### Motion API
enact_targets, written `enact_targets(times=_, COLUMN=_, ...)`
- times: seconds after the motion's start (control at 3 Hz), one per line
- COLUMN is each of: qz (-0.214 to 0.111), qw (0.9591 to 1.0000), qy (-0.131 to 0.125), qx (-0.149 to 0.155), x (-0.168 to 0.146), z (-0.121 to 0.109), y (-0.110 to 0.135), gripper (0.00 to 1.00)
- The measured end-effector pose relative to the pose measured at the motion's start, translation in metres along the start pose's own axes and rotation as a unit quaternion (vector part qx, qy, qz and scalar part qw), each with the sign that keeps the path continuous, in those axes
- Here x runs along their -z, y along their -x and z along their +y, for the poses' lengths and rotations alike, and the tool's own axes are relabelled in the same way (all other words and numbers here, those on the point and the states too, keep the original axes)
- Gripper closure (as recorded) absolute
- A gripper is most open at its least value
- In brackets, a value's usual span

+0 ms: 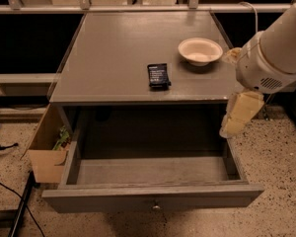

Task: Place rxbar blueberry into top drawer

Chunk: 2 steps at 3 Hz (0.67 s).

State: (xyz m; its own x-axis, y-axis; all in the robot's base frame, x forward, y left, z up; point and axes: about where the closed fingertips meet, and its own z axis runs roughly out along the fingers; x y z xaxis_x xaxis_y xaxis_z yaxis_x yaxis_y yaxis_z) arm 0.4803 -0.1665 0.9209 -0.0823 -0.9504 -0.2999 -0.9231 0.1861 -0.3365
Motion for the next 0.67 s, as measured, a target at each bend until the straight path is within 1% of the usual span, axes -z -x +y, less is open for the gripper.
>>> enact_targets(times=0.33, qz=0.0, qw=1.0, qy=0.0, qx=0.0, x=0.0, z=0.0, y=0.0, gripper=0.0)
enact_targets(times=0.67, qz=-0.02, qw=0.9994, qy=-0.023, qx=0.013, x=-0.001, z=-0.0062, y=0.0095, gripper=0.0)
